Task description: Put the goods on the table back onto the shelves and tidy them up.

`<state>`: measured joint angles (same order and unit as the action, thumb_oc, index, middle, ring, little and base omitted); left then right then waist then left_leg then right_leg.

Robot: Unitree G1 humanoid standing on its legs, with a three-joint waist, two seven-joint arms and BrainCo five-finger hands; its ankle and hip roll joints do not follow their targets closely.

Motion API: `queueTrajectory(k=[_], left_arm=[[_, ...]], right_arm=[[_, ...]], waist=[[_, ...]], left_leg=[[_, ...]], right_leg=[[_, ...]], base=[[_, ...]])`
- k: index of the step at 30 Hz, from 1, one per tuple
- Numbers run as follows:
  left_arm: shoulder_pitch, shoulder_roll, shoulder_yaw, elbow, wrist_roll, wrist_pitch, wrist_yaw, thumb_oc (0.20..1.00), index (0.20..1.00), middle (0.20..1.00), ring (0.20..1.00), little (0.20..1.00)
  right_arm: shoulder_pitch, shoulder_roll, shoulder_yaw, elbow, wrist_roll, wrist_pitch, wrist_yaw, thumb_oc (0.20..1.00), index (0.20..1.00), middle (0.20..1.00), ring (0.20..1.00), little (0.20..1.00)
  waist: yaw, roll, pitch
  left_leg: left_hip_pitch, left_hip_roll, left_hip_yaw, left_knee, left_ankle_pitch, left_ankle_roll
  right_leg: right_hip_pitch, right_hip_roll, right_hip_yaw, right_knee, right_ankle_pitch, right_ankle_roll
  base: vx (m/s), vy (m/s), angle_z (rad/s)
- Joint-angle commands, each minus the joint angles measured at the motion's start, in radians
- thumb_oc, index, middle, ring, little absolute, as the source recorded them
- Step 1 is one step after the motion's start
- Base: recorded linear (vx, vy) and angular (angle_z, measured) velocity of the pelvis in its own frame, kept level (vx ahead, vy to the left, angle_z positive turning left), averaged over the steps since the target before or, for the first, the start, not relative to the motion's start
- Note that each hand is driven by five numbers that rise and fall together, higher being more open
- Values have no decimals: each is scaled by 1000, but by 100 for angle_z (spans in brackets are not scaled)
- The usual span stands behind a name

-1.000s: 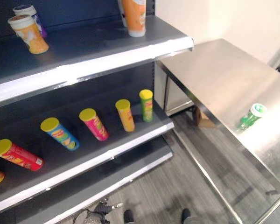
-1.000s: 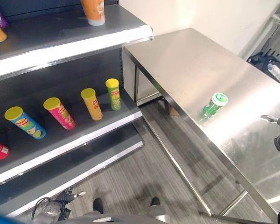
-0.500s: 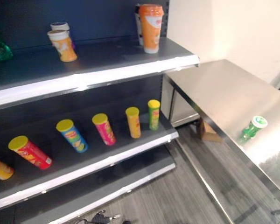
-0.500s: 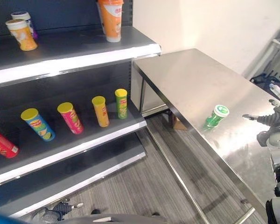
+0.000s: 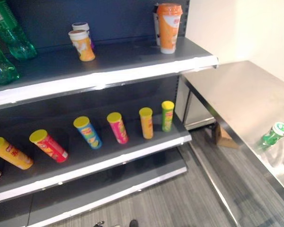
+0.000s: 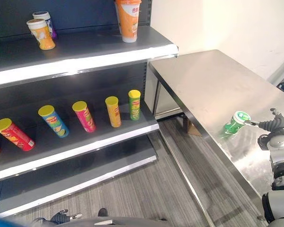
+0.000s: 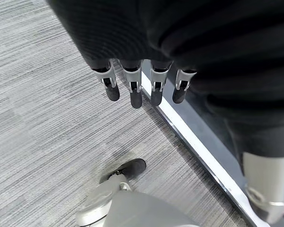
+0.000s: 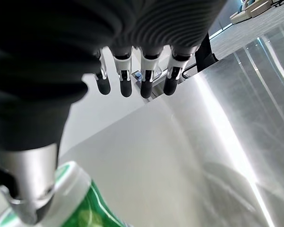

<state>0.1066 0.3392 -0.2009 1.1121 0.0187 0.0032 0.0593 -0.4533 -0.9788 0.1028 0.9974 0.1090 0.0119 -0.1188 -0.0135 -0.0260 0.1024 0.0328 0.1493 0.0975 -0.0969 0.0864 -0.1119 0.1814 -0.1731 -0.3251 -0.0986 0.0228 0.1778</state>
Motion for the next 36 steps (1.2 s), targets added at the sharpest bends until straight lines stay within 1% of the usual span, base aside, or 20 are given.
queueTrajectory(k=[1,11,15,36], left_arm=[[-61,35,-35,9,-7,-10,0,1000,1000,1000,1000,1000],[-56,38,-41,-8,-8,-12,0,1000,1000,1000,1000,1000],[-52,36,-44,-18,-7,-15,-1,1000,1000,1000,1000,1000],[-36,40,-58,-49,-17,-25,-6,1000,1000,1000,1000,1000]], right_arm=[[-131,-13,69,19,-9,-20,4,1000,1000,1000,1000,1000],[-157,7,101,29,-13,-24,12,1000,1000,1000,1000,1000],[-158,9,109,4,-15,-30,14,1000,1000,1000,1000,1000],[-219,33,162,101,-37,-29,22,1000,1000,1000,1000,1000]], waist=[[29,-12,12],[35,1,14],[36,5,15],[56,15,24]], left_leg=[[54,91,116,26,-58,-73],[55,90,111,24,-55,-74],[54,90,108,23,-54,-74],[51,87,94,23,-52,-73]], right_leg=[[-28,5,-51,39,-82,-21],[-24,5,-63,36,-84,-22],[-20,4,-65,40,-88,-23],[-16,1,-77,46,-96,-25]], base=[[15,-41,23],[10,-15,6],[13,-10,4],[3,-3,1]])
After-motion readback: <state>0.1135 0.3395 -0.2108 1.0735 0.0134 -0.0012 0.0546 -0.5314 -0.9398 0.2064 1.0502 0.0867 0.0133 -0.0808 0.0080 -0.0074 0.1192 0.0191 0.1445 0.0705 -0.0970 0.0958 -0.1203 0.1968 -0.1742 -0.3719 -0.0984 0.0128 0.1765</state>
